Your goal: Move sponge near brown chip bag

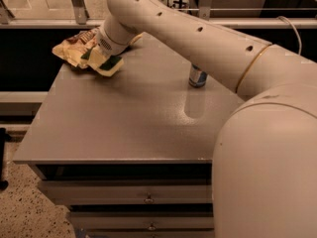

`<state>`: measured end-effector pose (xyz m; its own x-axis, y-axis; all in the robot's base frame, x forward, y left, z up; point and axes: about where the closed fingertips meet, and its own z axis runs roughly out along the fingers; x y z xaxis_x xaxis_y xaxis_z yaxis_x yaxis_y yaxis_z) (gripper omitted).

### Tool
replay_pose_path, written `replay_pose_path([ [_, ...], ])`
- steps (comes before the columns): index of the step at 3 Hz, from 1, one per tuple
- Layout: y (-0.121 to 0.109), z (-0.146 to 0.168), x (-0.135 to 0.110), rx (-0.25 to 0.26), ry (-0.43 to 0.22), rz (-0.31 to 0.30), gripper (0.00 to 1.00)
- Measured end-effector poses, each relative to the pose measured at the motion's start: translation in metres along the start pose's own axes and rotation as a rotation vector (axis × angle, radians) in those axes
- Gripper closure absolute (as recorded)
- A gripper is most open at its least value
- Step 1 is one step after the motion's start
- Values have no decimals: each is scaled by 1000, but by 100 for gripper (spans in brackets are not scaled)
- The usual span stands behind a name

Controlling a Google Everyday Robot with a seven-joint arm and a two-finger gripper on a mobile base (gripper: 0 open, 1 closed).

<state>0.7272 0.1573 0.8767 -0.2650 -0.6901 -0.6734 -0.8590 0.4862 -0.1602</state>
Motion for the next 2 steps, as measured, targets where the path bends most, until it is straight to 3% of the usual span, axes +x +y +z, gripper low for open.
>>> replay_pose_path([
  [1,-6,3,6,9,6,9,16],
  [2,-11,0,19,24,14,22,0],
])
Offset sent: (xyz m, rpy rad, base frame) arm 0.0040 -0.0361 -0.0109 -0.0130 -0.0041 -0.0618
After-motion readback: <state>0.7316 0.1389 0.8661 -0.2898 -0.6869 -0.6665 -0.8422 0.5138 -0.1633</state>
